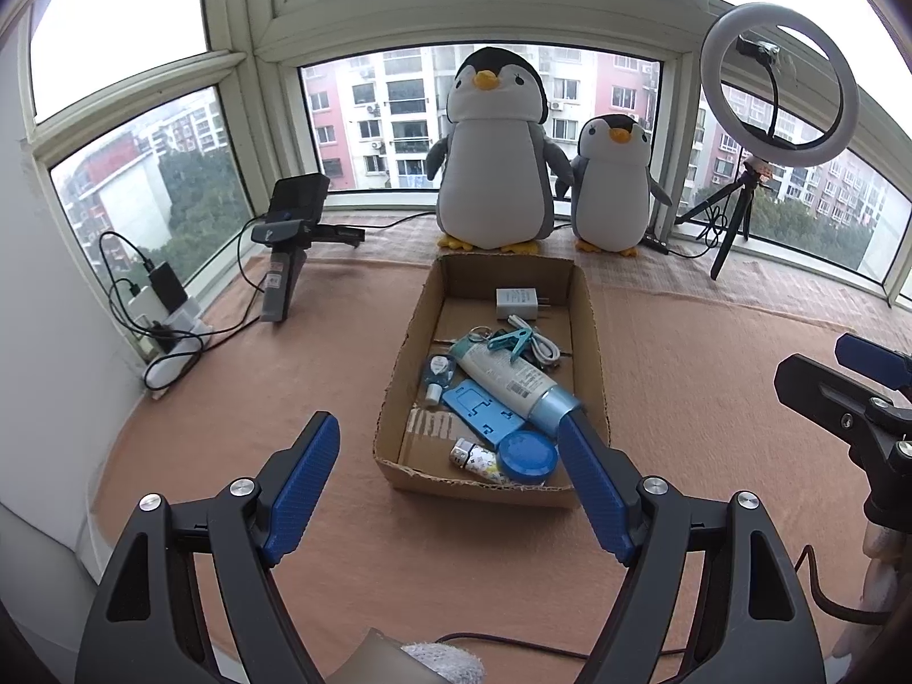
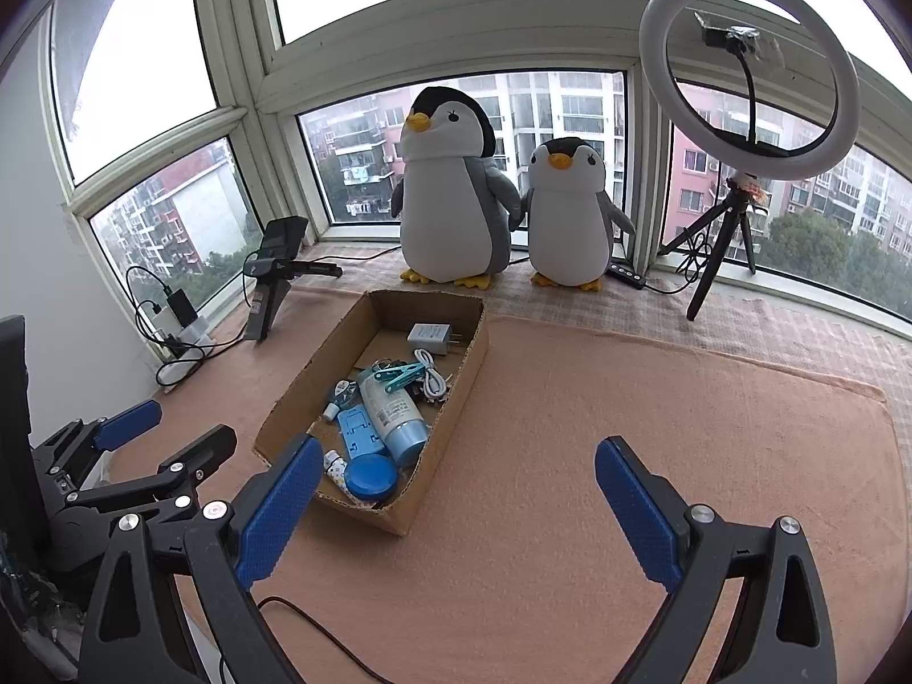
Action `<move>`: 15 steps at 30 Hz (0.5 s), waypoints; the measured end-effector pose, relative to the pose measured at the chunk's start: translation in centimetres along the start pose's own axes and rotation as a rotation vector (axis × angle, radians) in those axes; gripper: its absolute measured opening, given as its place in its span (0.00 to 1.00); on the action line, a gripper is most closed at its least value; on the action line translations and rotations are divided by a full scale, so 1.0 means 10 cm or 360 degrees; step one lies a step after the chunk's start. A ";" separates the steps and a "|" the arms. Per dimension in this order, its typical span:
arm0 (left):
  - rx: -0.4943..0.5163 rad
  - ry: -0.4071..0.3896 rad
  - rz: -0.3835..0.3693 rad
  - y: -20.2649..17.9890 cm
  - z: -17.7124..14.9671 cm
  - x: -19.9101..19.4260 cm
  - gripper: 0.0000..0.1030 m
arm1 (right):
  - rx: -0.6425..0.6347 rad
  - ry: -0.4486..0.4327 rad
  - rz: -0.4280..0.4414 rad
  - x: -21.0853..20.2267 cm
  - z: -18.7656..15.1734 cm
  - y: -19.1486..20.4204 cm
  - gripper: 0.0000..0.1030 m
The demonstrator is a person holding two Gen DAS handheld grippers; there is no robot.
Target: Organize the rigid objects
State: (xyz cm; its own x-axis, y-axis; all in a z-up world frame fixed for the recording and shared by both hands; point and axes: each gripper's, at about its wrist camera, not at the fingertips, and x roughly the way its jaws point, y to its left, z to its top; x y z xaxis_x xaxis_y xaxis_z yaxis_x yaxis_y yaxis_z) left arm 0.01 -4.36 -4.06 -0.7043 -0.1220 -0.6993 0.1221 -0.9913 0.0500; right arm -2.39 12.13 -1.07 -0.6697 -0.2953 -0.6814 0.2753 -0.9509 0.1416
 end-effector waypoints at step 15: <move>0.0003 0.0005 -0.0010 0.00 0.00 0.01 0.77 | 0.0002 0.0032 0.0001 0.06 -0.01 -0.01 0.92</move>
State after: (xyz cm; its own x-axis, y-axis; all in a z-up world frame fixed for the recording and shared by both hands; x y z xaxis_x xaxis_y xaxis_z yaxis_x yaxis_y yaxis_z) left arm -0.07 -4.33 -4.15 -0.7028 -0.1156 -0.7020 0.1162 -0.9921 0.0470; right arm -2.77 12.11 -1.54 -0.6556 -0.2938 -0.6957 0.2746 -0.9509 0.1428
